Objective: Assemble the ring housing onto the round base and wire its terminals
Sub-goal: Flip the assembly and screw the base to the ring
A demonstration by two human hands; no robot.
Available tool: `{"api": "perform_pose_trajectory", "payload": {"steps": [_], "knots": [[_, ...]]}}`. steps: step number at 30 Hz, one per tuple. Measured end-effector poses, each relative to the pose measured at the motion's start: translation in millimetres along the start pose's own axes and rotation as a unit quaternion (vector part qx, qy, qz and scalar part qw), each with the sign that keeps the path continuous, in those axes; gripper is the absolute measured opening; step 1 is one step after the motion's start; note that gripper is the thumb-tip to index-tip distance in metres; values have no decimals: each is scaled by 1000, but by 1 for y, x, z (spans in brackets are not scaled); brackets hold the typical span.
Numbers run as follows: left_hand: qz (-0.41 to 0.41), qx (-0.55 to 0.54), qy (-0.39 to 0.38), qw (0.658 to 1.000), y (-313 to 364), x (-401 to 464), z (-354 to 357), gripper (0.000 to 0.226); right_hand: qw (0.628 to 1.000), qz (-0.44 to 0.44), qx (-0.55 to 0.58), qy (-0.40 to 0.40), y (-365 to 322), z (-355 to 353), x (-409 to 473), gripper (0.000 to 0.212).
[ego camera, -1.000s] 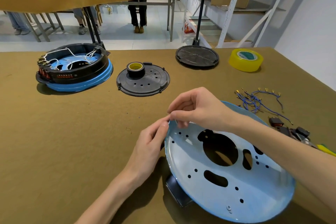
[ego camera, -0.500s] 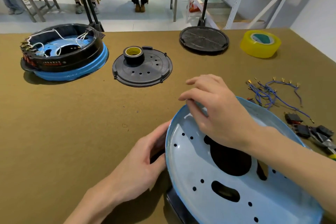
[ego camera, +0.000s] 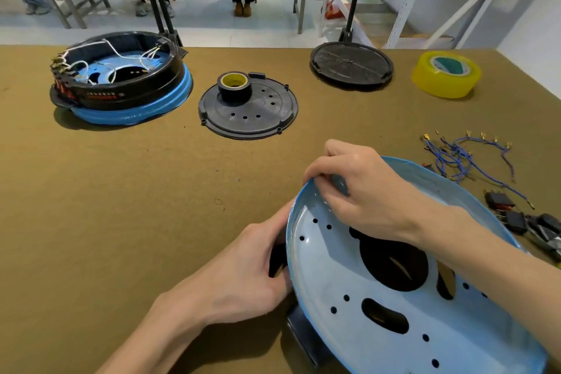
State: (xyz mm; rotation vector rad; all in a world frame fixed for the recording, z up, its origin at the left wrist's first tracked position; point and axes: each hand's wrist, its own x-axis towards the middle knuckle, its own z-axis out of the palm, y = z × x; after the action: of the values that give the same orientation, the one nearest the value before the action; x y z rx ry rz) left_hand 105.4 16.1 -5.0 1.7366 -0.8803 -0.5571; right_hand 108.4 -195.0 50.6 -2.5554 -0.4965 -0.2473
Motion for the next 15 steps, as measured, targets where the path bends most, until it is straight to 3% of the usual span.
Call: {"api": "perform_pose_trajectory", "payload": {"steps": [4,10,15], "knots": [[10,-16,3,1000,1,1,1,74,1000,5,11,-7,1,-3,1,22],[-9,-115,10,993,-6,1,-5,56,989,27,121,86,-5,-16,-7,15],[-34,-191,20,981,-8,2,-1,51,954,36,291,-59,-10,-13,-13,7]]}}
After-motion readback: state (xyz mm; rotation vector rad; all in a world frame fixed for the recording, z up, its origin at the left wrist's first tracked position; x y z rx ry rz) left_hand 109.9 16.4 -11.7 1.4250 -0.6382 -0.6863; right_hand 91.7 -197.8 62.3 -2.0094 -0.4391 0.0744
